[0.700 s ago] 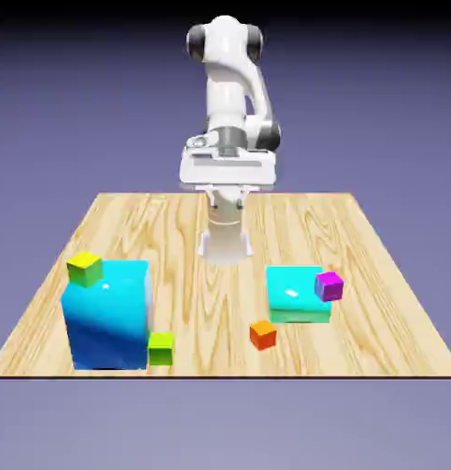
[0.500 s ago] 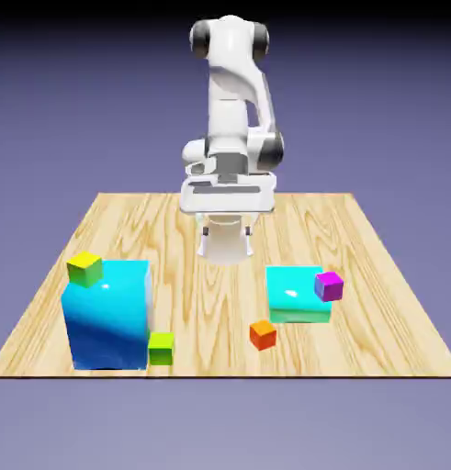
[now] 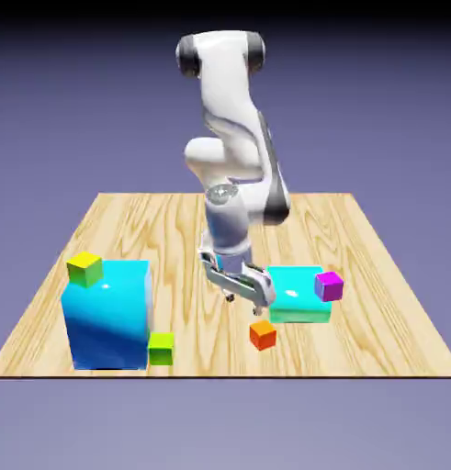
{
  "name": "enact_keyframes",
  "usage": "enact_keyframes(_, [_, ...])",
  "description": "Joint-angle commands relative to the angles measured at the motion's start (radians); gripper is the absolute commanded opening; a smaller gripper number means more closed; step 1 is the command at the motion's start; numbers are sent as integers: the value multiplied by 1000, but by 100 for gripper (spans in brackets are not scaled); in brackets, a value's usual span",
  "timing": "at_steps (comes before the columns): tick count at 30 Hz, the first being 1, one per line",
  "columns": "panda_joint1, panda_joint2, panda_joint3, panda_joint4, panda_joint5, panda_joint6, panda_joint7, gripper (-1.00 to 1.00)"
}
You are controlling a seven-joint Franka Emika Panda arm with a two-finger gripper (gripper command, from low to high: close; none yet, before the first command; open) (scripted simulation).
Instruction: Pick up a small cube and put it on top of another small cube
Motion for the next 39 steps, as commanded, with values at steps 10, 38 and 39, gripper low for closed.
enact_keyframes(10, [45, 263, -17, 40, -23, 136, 100, 0])
enact_keyframes(38, [309, -256, 188, -89, 383, -100, 307, -100])
enact_keyframes(39, [314, -237, 191, -93, 381, -76, 308, -100])
